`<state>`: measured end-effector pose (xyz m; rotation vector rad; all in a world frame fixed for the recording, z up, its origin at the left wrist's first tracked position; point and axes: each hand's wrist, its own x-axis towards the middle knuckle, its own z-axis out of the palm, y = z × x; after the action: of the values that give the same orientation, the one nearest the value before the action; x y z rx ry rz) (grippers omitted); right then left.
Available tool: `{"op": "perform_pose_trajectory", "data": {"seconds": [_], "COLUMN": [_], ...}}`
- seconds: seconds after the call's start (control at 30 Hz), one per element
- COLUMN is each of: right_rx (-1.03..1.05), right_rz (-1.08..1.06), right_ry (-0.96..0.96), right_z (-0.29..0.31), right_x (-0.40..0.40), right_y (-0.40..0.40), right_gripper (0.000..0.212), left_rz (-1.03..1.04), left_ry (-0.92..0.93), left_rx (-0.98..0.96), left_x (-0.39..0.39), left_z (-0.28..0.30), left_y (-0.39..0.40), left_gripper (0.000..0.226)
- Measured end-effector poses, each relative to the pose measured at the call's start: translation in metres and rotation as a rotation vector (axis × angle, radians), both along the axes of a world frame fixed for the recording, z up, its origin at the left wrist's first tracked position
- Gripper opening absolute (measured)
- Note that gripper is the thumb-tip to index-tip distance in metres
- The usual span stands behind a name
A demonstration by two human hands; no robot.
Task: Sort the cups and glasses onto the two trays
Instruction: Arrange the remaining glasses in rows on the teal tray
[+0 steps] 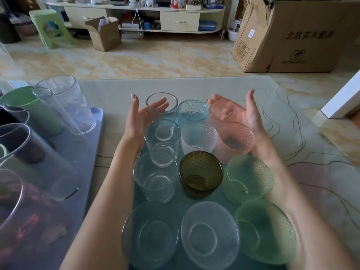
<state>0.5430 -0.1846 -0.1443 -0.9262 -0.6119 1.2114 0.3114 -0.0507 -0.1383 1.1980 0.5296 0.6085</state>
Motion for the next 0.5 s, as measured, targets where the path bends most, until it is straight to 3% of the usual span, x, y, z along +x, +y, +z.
{"op": "perform_pose_trajectory", "data": {"seconds": [0.5], "right_rx": [-0.06], "right_rz": [-0.087], "right_ry": [0.044], "right_z": [0.0078], "right_x": [-0.0109], "right_y": [-0.0107], "right_gripper": [0.077], "left_rz": [0.046], "left_ry": [0.038], "left_rx": [0.004], "left_x": [-0.0021], "left_z": [-0.0014], "left_y": [0.002], "left_gripper": [0.073]}}
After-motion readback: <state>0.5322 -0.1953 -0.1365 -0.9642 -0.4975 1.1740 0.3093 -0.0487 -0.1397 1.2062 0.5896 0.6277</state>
